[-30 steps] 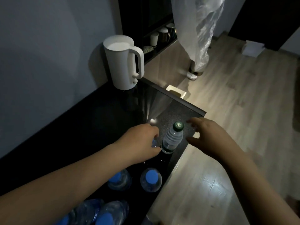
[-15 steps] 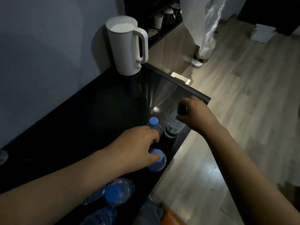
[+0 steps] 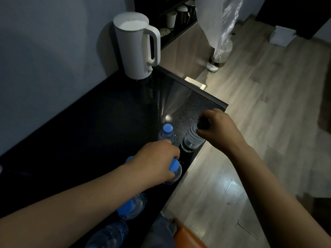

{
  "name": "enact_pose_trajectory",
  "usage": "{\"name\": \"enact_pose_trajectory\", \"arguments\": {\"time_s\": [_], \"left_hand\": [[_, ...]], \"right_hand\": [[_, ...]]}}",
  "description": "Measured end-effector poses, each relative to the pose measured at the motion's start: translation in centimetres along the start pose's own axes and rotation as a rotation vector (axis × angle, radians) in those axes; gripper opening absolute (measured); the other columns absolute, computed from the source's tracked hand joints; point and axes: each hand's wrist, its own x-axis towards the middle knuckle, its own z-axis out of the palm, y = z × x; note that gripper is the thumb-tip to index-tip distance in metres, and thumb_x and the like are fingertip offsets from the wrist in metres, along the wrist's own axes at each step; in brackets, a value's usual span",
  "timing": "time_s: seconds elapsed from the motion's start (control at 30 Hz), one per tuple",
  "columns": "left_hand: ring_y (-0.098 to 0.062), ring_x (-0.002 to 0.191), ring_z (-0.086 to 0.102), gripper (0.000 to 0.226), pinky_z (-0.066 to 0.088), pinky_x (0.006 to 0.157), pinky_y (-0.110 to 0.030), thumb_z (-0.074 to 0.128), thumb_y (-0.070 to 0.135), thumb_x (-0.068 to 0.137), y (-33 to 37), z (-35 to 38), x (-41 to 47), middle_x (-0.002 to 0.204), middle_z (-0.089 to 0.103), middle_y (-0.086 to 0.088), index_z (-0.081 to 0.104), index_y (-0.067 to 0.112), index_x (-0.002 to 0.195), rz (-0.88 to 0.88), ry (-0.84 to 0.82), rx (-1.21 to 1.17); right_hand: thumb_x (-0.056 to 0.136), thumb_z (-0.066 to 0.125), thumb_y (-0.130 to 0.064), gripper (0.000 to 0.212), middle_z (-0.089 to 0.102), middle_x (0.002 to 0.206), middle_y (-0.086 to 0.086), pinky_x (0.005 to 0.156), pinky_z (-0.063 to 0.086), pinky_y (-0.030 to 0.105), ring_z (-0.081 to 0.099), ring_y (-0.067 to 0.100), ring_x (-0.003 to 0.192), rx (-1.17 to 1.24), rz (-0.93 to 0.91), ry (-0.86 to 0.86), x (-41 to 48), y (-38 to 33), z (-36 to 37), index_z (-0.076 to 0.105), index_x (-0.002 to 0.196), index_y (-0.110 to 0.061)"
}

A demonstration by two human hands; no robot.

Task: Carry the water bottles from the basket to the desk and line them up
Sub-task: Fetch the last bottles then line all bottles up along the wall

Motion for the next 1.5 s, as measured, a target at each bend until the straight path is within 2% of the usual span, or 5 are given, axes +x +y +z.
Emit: {"name": "enact_pose_trajectory", "arguments": {"time_s": [0.3,0.87,1.2,1.4,1.5], "left_hand": [[-0.012,0.081,0.055,0.024,0.052,0.069,-0.028,0.073,0.03,0.071,-0.9,-0.3,0.3,0.094,0.052,0.005,0.063,0.02,0.09,0.032,0.029,-0.041],[0.0,0.069,0.056,0.021,0.037,0.053,-0.013,0.068,0.04,0.055,-1.5,-14.8,-8.5,0.074,0.057,0.012,0.065,0.028,0.072,0.054,0.619,-0.123],[0.002,0.064,0.058,0.016,0.04,0.05,-0.011,0.074,0.033,0.058,-9.4,-17.1,-18.6,0.064,0.062,0.012,0.068,0.027,0.071,-0.178,0.827,-0.154],[0.003,0.064,0.056,0.015,0.032,0.048,-0.009,0.076,0.033,0.056,-15.4,-15.5,-25.0,0.059,0.059,0.016,0.062,0.031,0.063,-0.397,0.904,-0.115],[0.0,0.061,0.056,0.016,0.038,0.049,-0.017,0.076,0.031,0.055,-18.3,-14.2,-28.0,0.06,0.06,0.015,0.065,0.026,0.065,-0.464,0.965,-0.157]], "right_hand": [[0.078,0.07,-0.013,0.019,0.058,0.091,0.007,0.07,0.049,0.036,0.055,0.023,0.081,-0.01,-0.061,0.075,-1.9,-1.2,-3.5,0.066,0.096,-0.01],[0.078,0.073,-0.024,0.022,0.058,0.09,0.0,0.07,0.053,0.033,0.056,0.015,0.078,-0.1,-0.353,0.224,2.0,-14.7,-13.1,0.066,0.096,-0.015],[0.077,0.072,-0.029,0.022,0.062,0.089,0.004,0.072,0.052,0.038,0.058,0.018,0.08,-0.105,-0.589,0.134,4.6,-27.8,-10.1,0.067,0.09,-0.012],[0.079,0.073,-0.037,0.028,0.062,0.086,-0.002,0.064,0.052,0.024,0.06,0.011,0.076,-0.052,-0.657,0.007,5.9,-35.4,-4.1,0.064,0.093,-0.014],[0.08,0.073,-0.033,0.03,0.066,0.09,0.003,0.073,0.057,0.034,0.062,0.015,0.08,-0.029,-0.698,-0.084,6.5,-39.3,-0.8,0.065,0.096,-0.01]]}}
